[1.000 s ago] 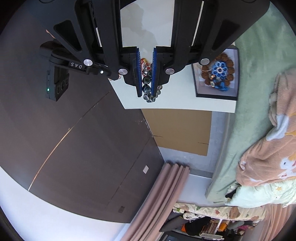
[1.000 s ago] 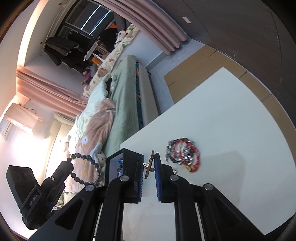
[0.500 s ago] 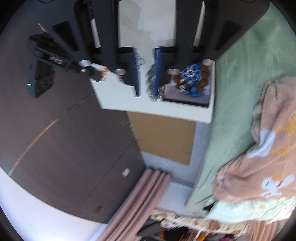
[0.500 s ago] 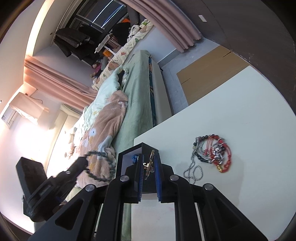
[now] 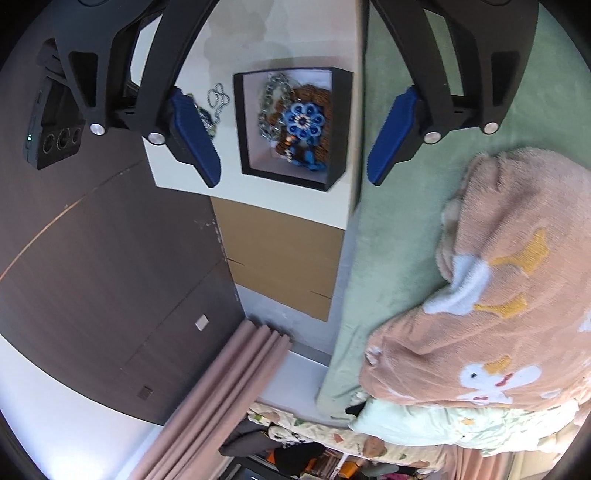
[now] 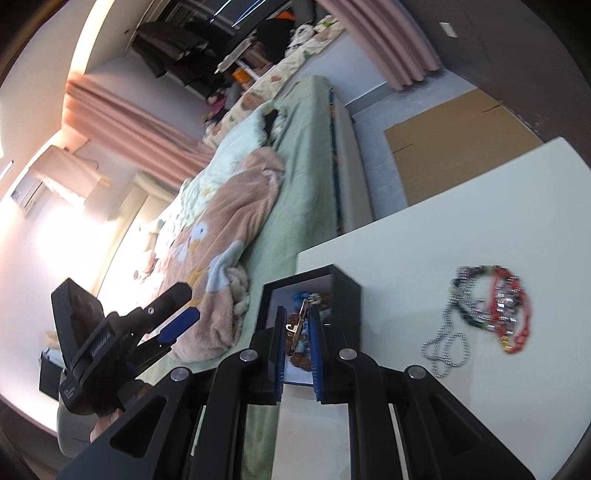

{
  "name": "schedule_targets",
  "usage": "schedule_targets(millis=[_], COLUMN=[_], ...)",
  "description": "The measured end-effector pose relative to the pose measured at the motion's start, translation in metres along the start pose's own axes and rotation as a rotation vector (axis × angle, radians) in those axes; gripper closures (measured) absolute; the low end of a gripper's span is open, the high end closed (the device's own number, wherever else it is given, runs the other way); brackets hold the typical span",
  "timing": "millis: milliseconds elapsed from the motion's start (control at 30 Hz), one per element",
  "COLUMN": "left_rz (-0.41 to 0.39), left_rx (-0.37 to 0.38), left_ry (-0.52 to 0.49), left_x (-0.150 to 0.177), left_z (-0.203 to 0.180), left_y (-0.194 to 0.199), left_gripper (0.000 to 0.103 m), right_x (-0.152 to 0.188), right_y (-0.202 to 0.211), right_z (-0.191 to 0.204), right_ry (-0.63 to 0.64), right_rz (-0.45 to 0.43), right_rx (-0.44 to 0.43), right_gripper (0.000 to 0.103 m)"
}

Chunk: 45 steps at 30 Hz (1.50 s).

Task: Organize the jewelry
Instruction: 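Open the left tool over the black box and withdraw it, then reach the right tool to the red chain bracelet and close on it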

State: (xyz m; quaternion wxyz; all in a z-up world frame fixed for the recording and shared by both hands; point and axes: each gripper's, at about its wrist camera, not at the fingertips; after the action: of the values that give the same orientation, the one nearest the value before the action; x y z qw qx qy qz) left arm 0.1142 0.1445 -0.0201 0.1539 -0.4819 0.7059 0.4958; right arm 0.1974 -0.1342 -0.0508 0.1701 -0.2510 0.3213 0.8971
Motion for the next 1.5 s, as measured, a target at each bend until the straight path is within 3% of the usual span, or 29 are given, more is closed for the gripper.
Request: schedule_targets(millis=[200, 267, 333, 433, 1100, 1500], left_rz=[-0.005, 0.000, 0.008, 0.015, 0.053, 0.095], left_rx=[-0.050, -0.055, -0.054, -0.054, 0.008, 0.075], left_ry=[0.003, 0.015, 0.019, 0.013, -0.115, -0.202], left_x=[-0.005, -0.005, -0.005, -0.003, 0.037, 0.067], left_z=[0.013, 0.016, 0.018, 0.014, -0.052, -0.100], left_y=[-0.002, -0.003, -0.005, -0.006, -0.010, -0.026], left_gripper=[0.007, 0.006, 0.006, 0.006, 0.006, 0.006], right_x=[0.005, 0.006, 0.006, 0.001, -0.008, -0.011], right_y=[-0.023, -0.024, -0.018, -0.008, 0.072, 0.085], right_z=[0.021, 0.022, 0.023, 0.016, -0.064, -0.108], right_ry=[0.044, 0.046, 0.055, 0.041, -0.067, -0.140], right_rz=[0.027, 0.028, -0.007, -0.011, -0.054, -0.024], right_rx=[-0.032, -0.044, -0.017, -0.018, 0.185, 0.278], right_gripper=[0.083, 0.036, 0.029, 0.029, 0.027, 0.047])
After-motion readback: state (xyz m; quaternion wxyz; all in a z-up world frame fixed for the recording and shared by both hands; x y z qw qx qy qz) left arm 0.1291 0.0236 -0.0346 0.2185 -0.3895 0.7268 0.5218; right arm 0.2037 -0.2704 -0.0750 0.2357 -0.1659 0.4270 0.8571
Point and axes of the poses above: each gripper's, at about its wrist camera, not at the fingertips, and y roughly against the way its jaws point, z to its left, x to its underside, and after that the axes turned 10 degrees about -z, right-handed
